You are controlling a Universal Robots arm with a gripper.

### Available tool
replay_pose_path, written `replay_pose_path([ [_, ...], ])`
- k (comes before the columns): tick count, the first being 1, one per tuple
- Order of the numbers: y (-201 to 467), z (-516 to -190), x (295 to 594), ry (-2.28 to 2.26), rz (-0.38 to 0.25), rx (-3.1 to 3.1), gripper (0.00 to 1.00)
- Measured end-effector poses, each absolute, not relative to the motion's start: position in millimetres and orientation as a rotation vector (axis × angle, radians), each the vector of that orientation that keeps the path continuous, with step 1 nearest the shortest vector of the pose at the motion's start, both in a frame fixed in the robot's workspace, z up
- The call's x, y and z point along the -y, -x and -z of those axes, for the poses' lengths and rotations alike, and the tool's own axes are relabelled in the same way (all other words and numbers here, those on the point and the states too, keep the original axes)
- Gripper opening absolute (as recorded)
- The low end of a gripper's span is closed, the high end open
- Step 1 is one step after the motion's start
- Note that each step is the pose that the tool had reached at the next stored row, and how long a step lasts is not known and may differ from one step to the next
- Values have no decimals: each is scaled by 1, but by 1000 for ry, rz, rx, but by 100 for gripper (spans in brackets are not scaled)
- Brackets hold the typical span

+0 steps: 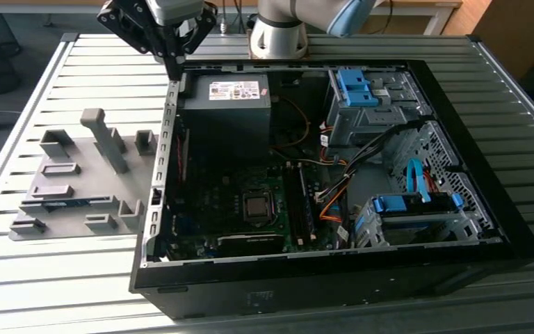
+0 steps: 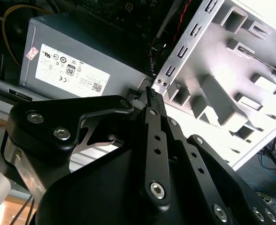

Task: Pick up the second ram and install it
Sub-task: 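Reach for the second ram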

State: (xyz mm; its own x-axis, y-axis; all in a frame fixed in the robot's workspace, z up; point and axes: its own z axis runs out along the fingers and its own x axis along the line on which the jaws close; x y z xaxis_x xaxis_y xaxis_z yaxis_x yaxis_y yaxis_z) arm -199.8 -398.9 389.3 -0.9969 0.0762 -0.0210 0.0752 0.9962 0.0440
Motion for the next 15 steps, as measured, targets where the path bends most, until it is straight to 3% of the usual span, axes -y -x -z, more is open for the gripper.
replay_pose_path([
  [15,212,-389,399,-118,-67,-3116,11],
])
